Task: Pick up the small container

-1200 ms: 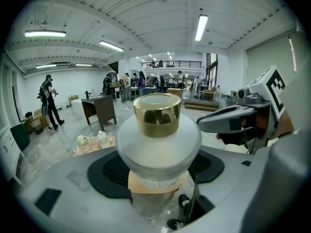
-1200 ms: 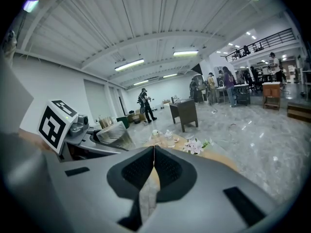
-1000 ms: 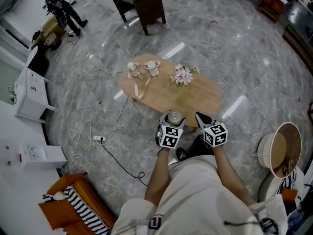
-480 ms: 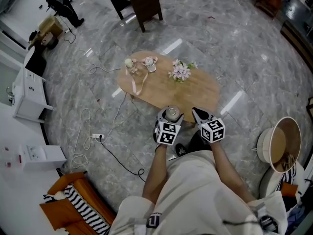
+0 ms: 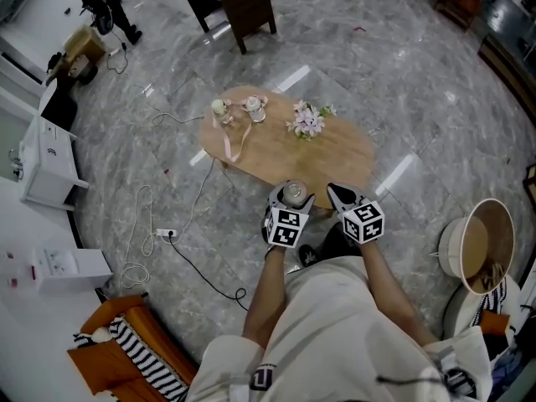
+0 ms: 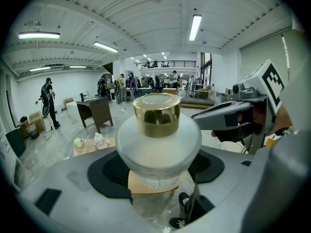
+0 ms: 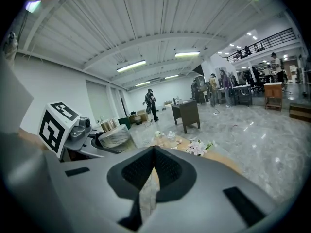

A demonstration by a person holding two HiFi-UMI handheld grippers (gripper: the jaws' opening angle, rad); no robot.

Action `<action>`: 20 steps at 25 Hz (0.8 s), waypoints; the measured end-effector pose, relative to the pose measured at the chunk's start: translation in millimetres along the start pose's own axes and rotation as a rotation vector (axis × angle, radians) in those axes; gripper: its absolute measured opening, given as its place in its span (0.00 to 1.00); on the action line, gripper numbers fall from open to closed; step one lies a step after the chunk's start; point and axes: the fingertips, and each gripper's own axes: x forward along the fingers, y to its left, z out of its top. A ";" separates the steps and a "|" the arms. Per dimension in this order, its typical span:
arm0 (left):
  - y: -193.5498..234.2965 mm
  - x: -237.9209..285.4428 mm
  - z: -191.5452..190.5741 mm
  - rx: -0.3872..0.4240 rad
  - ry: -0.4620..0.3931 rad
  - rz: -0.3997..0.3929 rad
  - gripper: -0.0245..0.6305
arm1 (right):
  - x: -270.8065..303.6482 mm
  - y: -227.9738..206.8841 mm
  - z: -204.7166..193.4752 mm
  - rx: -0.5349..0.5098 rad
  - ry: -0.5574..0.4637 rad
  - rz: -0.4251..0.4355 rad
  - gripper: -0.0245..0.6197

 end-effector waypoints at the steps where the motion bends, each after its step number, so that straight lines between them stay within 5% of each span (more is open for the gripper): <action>1: 0.4 0.3 -0.4 0.001 0.002 -0.001 0.54 | 0.7 0.4 0.0 0.000 0.001 0.002 0.14; 20: 1.3 -2.4 -8.0 -0.007 0.003 0.002 0.54 | 3.5 10.3 -8.0 -0.028 0.029 0.018 0.14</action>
